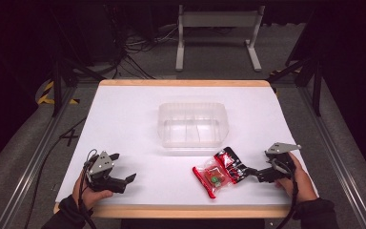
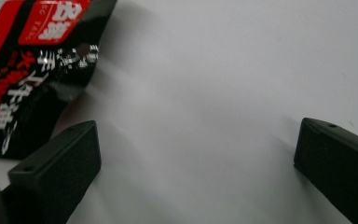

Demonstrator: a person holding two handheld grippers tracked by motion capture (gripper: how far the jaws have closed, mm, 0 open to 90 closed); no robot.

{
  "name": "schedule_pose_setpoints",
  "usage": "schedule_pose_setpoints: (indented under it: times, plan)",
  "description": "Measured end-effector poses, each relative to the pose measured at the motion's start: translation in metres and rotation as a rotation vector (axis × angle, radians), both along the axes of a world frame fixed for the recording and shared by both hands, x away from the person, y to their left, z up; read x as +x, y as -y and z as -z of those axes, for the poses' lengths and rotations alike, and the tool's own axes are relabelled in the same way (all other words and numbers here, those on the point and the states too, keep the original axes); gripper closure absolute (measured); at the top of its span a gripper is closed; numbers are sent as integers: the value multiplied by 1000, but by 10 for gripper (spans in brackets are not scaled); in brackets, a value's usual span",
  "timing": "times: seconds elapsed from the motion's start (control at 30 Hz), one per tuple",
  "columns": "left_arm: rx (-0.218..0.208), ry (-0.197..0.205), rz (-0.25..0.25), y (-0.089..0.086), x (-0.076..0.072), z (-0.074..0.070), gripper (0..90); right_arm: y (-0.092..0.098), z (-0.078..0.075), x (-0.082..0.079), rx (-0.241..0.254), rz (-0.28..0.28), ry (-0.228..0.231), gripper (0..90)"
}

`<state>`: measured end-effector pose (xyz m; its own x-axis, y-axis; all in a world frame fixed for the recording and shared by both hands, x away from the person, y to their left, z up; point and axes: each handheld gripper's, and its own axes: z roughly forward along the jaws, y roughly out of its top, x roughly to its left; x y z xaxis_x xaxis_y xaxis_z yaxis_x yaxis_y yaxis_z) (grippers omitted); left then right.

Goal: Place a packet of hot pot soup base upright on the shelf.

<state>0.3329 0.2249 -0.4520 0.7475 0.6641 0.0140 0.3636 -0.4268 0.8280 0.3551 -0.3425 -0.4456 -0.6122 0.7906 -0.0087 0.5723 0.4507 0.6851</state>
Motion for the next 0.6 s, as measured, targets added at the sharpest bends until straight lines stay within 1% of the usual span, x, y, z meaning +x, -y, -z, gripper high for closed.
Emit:
schedule_pose_setpoints:
  times: [0.03,0.07,0.1,0.13,0.17,0.2,0.23,0.27,0.3,0.33,0.37,0.4,0.43,0.47,0.5,0.53,0.6]
  plan:
    - [-2,-1,-2,-1,0,0,41,5,-3,-3,-4,15,-12,51]
    - [-2,-1,-2,-1,0,0,41,12,-5,-6,14,47,-16,89]
    - [-14,0,-12,-3,-2,0,41,17,-6,-9,44,70,-14,82]
    - [-14,1,-16,-4,-2,0,41,26,-8,-14,87,81,-7,58]
    - [-12,2,-18,-5,-3,-1,41,32,-11,-19,108,91,13,56]
    - [-12,2,-18,-5,-3,-1,41,32,-11,-19,108,91,13,56]
    - [-20,9,-21,-6,-3,-1,41,35,-14,-23,119,115,46,75]
    - [-22,7,-25,-6,-4,-1,41,38,-18,-28,155,133,74,86]
    - [-12,11,-26,-7,-5,-1,41,37,-23,-34,199,109,97,67]
    - [-12,11,-26,-7,-5,-1,40,35,-24,-36,186,101,109,67]
    - [-10,5,-25,-8,-6,-1,40,35,-24,-36,186,101,109,71]
    - [-3,12,-33,-9,-6,0,40,33,-25,-37,167,97,114,80]
    - [-2,13,-31,-10,-6,-1,39,30,-25,-36,173,63,92,89]
    - [-6,6,-27,-11,-6,-1,38,29,-25,-36,174,55,81,129]
    - [-8,6,-29,-11,-5,0,36,27,-25,-36,176,33,66,175]
    - [-7,6,-33,-11,-5,0,37,25,-24,-36,173,15,53,176]
    - [-6,5,-26,-11,-5,0,37,20,-22,-36,159,-25,1,191]
